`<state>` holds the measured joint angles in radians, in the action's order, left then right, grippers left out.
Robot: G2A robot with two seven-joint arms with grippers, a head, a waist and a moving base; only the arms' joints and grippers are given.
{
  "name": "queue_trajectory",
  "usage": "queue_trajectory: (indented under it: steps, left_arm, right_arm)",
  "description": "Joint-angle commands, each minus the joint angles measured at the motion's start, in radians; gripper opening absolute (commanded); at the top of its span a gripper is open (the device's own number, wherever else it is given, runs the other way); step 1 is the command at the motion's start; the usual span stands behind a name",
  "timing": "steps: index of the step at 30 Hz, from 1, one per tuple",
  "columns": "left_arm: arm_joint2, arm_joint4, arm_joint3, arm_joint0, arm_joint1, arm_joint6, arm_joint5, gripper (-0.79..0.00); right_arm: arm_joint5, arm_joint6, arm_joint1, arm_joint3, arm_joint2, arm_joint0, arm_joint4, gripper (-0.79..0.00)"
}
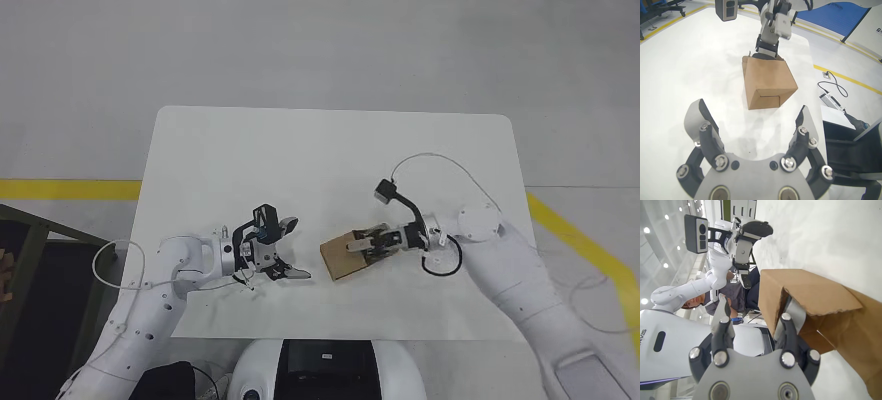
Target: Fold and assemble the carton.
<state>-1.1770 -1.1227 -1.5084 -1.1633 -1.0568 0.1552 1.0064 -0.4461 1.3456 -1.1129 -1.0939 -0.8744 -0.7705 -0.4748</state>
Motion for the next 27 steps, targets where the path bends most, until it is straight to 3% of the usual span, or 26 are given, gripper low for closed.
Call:
queue_trajectory:
  steps: [1, 7, 13, 17, 23, 27]
  left_arm:
    - [0.0, 0.0, 0.0, 0.0, 0.0, 0.0, 0.0, 0.0]
    - [0.0, 0.0, 0.0, 0.0, 0.0, 0.0, 0.0, 0.0]
    - [-0.003, -0.03, -0.061, -0.061, 0.004, -0.014, -0.056, 0.0]
    - [0.009, -0.079, -0.099, -0.084, 0.01, -0.017, 0.001, 0.0]
    - [0.085, -0.102, -0.074, -0.037, -0.003, -0.008, -0.015, 0.0]
    - [0.144, -0.124, -0.025, 0.036, -0.016, 0.024, -0.003, 0.0]
  right_arm:
    - [-0.016, 0.012, 0.013, -0.028, -0.038, -0.041, -0.043, 0.0]
    - [-0.011, 0.017, 0.075, -0.238, -0.183, -0.227, -0.074, 0.0]
    - [-0.032, -0.003, 0.121, -0.404, -0.334, -0.377, -0.088, 0.0]
    - [-0.052, -0.023, 0.136, -0.453, -0.4, -0.438, -0.109, 0.0]
    - [-0.076, -0.047, 0.152, -0.508, -0.471, -0.522, -0.123, 0.0]
    - [-0.089, -0.061, 0.164, -0.551, -0.521, -0.585, -0.134, 0.0]
